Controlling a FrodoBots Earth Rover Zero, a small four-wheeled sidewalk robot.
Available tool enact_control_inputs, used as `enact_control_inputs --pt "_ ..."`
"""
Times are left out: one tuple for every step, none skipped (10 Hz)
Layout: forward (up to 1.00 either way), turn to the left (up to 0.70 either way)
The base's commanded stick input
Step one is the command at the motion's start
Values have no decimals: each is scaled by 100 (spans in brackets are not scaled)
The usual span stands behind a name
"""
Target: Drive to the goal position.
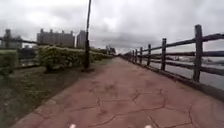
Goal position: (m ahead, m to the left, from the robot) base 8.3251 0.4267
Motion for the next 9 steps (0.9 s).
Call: enact_control_inputs --pt "98 -33" --pt "98 -14" --pt "98 0" --pt "98 0" --pt "98 0" --pt "98 0" --pt "98 0" --pt "98 0" --pt "98 0"
